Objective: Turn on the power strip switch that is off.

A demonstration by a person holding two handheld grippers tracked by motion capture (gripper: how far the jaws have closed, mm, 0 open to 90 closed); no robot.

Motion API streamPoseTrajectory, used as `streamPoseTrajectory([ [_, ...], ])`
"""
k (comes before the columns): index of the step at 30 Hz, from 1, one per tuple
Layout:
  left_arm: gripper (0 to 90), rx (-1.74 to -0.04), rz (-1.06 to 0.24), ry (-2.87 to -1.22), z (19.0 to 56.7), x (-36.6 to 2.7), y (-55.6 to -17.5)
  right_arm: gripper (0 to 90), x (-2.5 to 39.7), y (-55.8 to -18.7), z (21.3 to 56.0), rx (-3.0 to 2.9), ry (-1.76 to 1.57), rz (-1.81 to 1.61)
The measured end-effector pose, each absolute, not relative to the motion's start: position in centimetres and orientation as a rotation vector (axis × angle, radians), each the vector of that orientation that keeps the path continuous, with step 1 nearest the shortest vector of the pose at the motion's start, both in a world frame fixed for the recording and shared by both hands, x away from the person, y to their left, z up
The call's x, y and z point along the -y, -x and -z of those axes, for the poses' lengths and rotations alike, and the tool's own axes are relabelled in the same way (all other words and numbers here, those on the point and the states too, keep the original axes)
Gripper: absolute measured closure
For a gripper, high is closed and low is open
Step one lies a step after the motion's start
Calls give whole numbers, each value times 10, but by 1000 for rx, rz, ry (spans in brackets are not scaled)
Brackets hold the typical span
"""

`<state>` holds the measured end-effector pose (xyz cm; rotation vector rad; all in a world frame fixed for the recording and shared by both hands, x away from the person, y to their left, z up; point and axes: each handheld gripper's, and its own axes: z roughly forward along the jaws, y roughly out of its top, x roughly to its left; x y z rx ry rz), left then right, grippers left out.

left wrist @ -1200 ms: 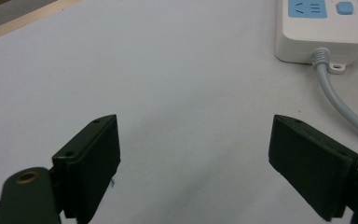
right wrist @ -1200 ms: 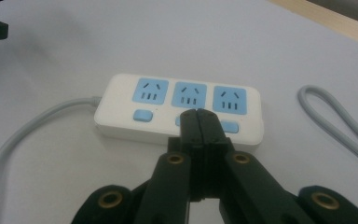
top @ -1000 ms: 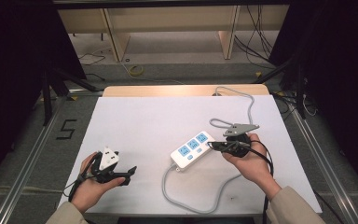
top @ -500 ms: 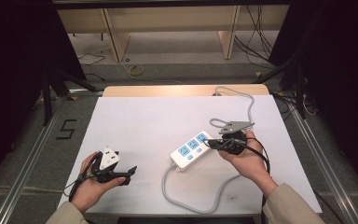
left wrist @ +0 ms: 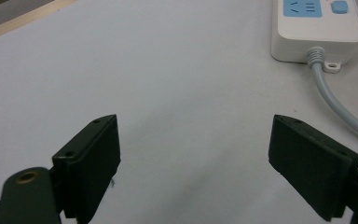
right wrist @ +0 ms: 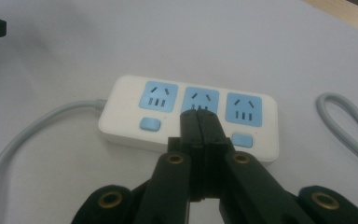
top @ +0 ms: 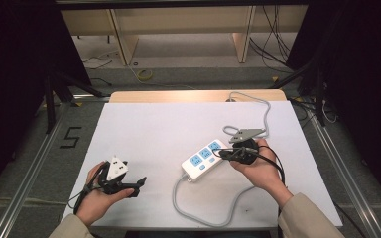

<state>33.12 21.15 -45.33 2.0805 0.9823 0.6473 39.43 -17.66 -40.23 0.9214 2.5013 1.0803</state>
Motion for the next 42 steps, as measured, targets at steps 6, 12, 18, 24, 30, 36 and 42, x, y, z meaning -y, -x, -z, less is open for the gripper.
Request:
streamPoseTrajectory([
  [6,164,-986,-645,-2076,453,-210,-331,900,171,-396,401,-2521,-905,-1075],
  [12,164,-988,-645,-2072,453,-211,-331,900,162,-398,403,-2550,-907,-1072],
  [18,164,-989,-644,-2074,454,-211,-331,900,156,-400,403,-2562,-897,-1063],
  [24,164,-990,-645,-2073,453,-211,-331,900,147,-401,405,-2585,-902,-1055],
  [30,164,-985,-645,-2078,454,-210,-331,900,141,-404,408,-2606,-909,-1041],
  [36,164,-985,-647,-2076,454,-210,-331,900,134,-406,411,-2622,-916,-1035],
  [42,164,-981,-649,-2078,453,-210,-329,900,120,-406,414,-2651,-890,-1031],
])
